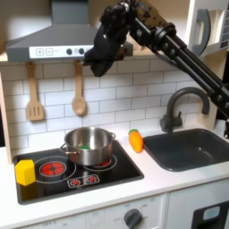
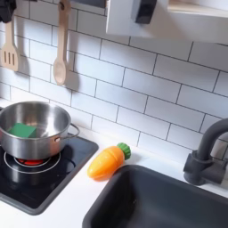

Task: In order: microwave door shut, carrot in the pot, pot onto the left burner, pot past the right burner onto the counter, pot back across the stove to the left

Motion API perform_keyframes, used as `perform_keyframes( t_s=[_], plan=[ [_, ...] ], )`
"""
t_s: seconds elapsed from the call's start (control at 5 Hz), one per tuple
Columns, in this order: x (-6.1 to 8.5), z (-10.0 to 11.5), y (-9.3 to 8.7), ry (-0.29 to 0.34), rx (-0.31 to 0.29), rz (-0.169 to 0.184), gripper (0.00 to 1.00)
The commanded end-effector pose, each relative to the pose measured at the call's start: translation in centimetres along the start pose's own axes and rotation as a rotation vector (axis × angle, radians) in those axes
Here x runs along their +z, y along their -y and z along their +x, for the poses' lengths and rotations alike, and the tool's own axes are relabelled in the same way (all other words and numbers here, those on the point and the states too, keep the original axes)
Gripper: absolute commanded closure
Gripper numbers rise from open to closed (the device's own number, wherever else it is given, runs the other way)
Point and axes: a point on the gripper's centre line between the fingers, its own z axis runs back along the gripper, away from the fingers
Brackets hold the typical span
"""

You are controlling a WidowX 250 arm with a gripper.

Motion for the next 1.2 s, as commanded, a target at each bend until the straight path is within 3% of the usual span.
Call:
perform_keyframes(
  t_s=[0.0,0.8,1.0],
  plan=[
    [-0.2,1.5,0.2,0.036,0.001,-0.011,1.0],
    [-1.0,3.9,0.1,0.138,-0.005,-0.012,1.0],
    [0.9,4.3,-1.1,0.152,-0.012,-0.023,1.0]
  ],
)
